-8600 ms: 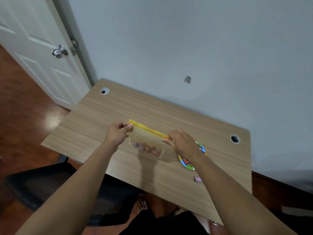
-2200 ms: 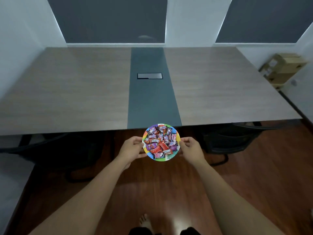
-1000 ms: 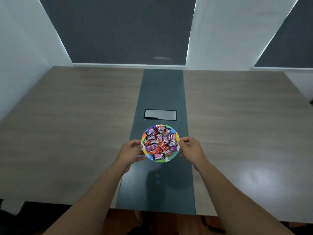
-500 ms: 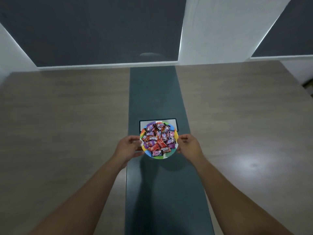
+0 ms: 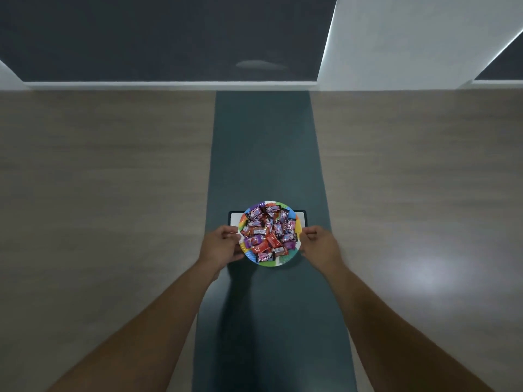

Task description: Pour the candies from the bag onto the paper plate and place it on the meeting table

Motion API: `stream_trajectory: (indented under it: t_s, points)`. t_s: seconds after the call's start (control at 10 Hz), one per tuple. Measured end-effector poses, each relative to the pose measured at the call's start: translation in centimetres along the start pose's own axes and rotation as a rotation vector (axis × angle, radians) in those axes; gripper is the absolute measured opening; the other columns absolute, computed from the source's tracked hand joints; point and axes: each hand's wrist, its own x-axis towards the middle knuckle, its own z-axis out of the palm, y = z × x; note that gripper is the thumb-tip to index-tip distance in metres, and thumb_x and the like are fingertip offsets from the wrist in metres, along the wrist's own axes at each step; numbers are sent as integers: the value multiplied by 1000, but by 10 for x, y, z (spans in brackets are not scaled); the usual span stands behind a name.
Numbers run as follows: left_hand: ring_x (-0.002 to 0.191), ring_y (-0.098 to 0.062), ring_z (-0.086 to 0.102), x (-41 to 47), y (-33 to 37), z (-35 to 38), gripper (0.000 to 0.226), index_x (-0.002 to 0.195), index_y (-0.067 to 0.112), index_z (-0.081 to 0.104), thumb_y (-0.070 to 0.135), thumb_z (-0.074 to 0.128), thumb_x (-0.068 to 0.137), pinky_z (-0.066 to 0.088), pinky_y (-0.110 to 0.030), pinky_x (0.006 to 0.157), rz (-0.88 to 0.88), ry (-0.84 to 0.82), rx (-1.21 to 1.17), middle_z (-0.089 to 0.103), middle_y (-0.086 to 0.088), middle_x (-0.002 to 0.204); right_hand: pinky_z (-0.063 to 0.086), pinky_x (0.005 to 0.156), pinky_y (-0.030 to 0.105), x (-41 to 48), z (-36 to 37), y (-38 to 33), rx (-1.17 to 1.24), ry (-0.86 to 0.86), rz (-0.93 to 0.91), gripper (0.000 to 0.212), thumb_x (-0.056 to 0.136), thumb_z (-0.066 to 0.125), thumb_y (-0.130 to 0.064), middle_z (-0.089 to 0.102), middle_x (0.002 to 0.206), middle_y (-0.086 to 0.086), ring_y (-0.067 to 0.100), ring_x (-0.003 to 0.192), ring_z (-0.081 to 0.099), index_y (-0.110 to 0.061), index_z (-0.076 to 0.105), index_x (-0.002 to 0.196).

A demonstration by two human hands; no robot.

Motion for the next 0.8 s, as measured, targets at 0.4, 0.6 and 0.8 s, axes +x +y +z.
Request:
stream_trajectory:
  t_s: [0.4, 0.6, 0.8]
  points:
    - [88, -29, 77, 72, -9, 13, 8, 102, 15, 67, 7, 64, 103, 64, -40, 75, -50, 30, 95, 78, -12, 109, 59, 83, 36, 62, 31, 14, -119, -7, 43, 19, 100, 63, -17, 83, 95, 14, 30, 92, 78, -8, 76, 110]
    - [85, -27, 76, 81, -18, 9, 13, 116, 7, 67, 7, 64, 104, 64, -38, 75, -59, 19, 87, 77, -13, 109, 59, 85, 35, 67, 40, 19, -133, 0, 46, 20, 100, 65, -16, 83, 101, 15, 31, 95, 78, -7, 77, 111]
    - [105, -32, 78, 63, -20, -1, 22, 127, 11, 68, 15, 62, 107, 65, -45, 92, -25, 24, 111, 76, -11, 118, 44, 75, 24, 46, 31, 18, -144, 54, 42, 23, 102, 63, -21, 82, 108, 9, 27, 99, 75, -8, 79, 112]
